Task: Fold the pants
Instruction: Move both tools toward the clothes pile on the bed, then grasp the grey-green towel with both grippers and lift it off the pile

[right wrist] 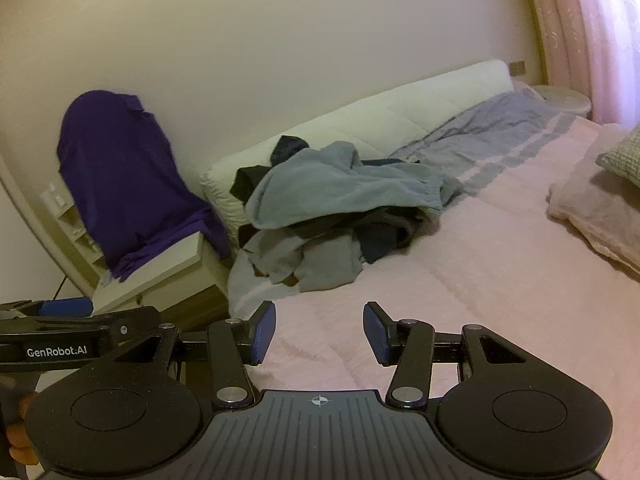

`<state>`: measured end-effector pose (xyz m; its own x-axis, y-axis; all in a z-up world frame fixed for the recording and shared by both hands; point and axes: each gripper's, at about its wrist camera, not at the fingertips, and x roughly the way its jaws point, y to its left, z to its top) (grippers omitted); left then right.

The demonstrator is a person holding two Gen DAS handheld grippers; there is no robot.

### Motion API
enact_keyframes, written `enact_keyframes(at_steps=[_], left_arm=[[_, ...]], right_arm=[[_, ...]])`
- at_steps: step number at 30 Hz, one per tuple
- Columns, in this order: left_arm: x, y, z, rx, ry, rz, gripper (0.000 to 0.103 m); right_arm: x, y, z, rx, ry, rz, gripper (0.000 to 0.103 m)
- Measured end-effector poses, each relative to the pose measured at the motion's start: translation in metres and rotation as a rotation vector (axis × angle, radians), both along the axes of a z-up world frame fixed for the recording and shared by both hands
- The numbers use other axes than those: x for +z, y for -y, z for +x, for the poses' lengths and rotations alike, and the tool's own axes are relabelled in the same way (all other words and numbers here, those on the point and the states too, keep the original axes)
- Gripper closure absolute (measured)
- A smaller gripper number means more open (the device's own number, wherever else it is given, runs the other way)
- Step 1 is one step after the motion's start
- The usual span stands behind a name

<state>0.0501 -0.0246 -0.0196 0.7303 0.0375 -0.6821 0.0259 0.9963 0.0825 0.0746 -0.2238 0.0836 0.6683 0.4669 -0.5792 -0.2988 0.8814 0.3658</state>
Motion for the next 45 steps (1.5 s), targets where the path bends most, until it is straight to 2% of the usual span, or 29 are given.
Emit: enact_keyframes(at_steps=[5, 9, 18, 24, 30, 38, 45], left_arm=[[-0.014, -0.017, 0.041, -0.029, -0.024, -0.004, 0.001], [-0.029, -0.036, 0.092, -0.065, -0.048, -0.009, 0.001], [-0.063, -0.085, 0.219, -0.134, -0.106, 0.003, 0.001], [-0.081, -0.115, 0.303, -0.177, -0.109, 0.033, 0.002], [-0.101, -0.141, 0.381, -0.198, -0.095, 0.018, 0.003], [-0.138, -0.154, 0.476, -0.248, -0.094, 0.025, 0.009], [-0.165, -0.151, 0.533, -0.288, -0.100, 0.022, 0.010]], right_arm=[[-0.011, -0.009, 0.030, -0.040, -0.018, 0.002, 0.057], [-0.024, -0.023, 0.064, -0.072, -0.048, -0.002, 0.057], [-0.058, -0.074, 0.172, -0.140, -0.127, -0.037, 0.057], [-0.082, -0.100, 0.243, -0.217, -0.159, -0.038, 0.057], [-0.107, -0.117, 0.311, -0.273, -0.186, -0.040, 0.057], [-0.155, -0.125, 0.389, -0.323, -0.257, -0.032, 0.057], [-0.192, -0.116, 0.437, -0.382, -0.306, -0.020, 0.057]])
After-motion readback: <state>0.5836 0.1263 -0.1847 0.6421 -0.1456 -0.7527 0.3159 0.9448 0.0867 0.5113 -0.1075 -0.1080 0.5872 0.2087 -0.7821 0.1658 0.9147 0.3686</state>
